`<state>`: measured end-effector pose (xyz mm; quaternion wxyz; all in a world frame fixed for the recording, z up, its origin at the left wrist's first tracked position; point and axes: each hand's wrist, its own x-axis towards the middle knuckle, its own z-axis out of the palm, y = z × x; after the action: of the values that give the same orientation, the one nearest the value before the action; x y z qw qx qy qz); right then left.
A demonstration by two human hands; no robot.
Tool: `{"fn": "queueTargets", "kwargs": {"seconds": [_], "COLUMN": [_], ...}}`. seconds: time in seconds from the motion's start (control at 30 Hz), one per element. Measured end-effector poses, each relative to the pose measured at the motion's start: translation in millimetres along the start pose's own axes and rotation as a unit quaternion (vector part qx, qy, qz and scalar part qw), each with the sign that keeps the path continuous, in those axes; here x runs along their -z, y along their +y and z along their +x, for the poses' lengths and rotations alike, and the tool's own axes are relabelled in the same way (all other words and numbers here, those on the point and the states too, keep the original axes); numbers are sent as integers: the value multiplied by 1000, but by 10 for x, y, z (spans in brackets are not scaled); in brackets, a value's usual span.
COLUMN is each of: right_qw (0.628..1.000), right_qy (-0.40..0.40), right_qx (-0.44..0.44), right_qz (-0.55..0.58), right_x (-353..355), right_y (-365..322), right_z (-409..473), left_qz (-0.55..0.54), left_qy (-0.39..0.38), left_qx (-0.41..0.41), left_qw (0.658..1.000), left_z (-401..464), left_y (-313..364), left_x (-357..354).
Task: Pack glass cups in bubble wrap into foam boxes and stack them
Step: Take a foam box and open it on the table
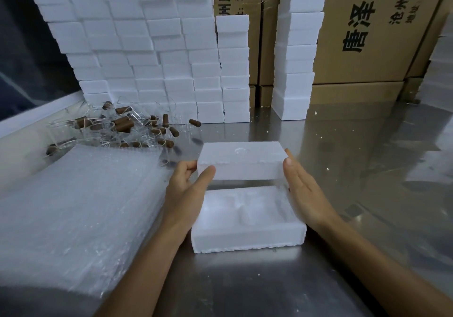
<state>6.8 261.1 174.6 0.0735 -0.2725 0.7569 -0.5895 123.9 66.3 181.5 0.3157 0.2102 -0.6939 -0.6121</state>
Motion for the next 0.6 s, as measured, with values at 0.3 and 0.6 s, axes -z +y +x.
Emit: {"fn": "queueTargets", "kwargs": {"seconds": [0.3,0.6], "right_qw": [992,989], "right_qy": [75,105], "right_qx": [-56,-86], "right_qz": [-82,-58], "right_x": [-21,-77], "right_y": [45,12], "right_z": [71,277], "left_qz": [163,125], "left_qy": [107,101], "left_qx": [-8,17], "left_qw": [981,987], "left_z": [-13,263], "left_y": [-21,-18], "left_x": [-51,-98]}}
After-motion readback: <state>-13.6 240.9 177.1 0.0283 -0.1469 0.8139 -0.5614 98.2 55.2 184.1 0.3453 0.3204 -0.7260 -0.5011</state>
